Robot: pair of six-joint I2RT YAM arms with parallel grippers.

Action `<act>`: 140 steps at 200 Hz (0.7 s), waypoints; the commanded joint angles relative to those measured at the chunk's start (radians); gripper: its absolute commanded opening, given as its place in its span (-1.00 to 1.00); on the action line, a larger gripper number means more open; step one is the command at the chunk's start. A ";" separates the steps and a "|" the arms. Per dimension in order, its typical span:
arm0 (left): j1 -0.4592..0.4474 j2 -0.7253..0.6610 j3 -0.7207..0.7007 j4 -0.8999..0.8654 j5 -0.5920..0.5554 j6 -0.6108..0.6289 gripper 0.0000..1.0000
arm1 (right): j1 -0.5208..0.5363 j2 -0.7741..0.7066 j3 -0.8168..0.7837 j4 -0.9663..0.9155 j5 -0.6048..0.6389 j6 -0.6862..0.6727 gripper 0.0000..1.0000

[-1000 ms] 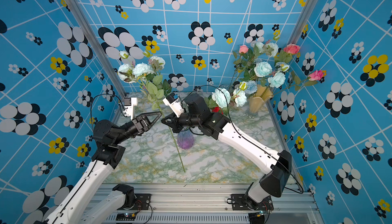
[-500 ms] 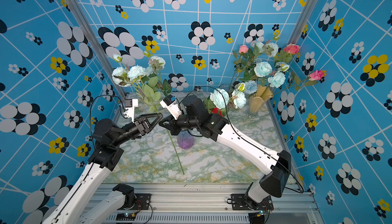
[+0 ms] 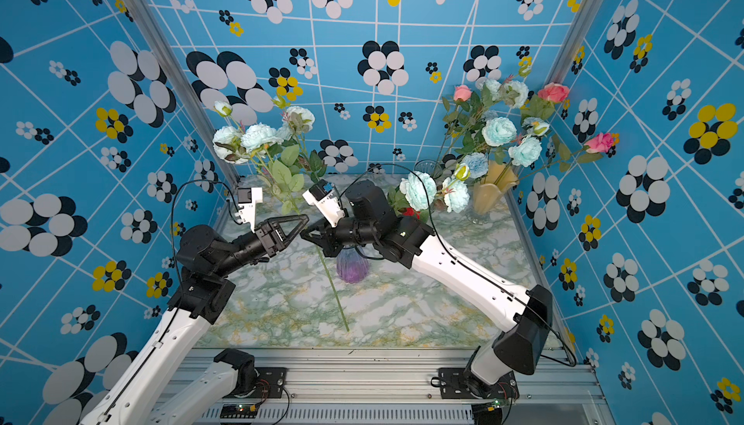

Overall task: Pick out blue flowers from the vase
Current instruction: Place the flower at the center of the board.

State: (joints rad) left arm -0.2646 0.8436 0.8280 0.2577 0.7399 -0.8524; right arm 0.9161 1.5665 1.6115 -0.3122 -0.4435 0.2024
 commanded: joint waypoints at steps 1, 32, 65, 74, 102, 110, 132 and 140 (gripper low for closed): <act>-0.008 0.003 0.022 0.021 -0.001 0.003 -0.61 | 0.010 -0.001 0.002 0.033 -0.009 -0.010 -1.00; -0.008 0.006 0.028 0.006 -0.008 0.016 -0.73 | 0.012 -0.003 -0.002 0.036 -0.005 -0.011 -1.00; -0.006 0.001 0.040 -0.051 -0.020 0.047 -0.94 | 0.011 -0.013 -0.044 0.049 0.017 -0.011 -0.87; -0.006 -0.003 0.043 -0.076 -0.028 0.061 -1.00 | 0.012 -0.020 -0.056 0.059 0.019 -0.011 -0.66; -0.004 -0.013 0.071 -0.169 -0.059 0.114 -1.00 | 0.011 -0.045 -0.080 0.074 0.025 -0.015 -0.33; -0.004 -0.019 0.081 -0.205 -0.071 0.133 -1.00 | 0.012 -0.054 -0.085 0.074 0.029 -0.018 -0.25; -0.004 -0.041 0.123 -0.307 -0.113 0.188 -1.00 | 0.012 -0.085 -0.116 0.080 0.038 -0.033 -0.07; -0.003 -0.051 0.135 -0.335 -0.125 0.201 -1.00 | 0.012 -0.097 -0.133 0.085 0.040 -0.039 -0.01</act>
State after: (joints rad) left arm -0.2665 0.8352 0.8948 0.0319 0.6670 -0.7387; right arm 0.9207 1.5360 1.5108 -0.2672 -0.4202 0.1883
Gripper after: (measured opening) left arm 0.093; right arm 0.460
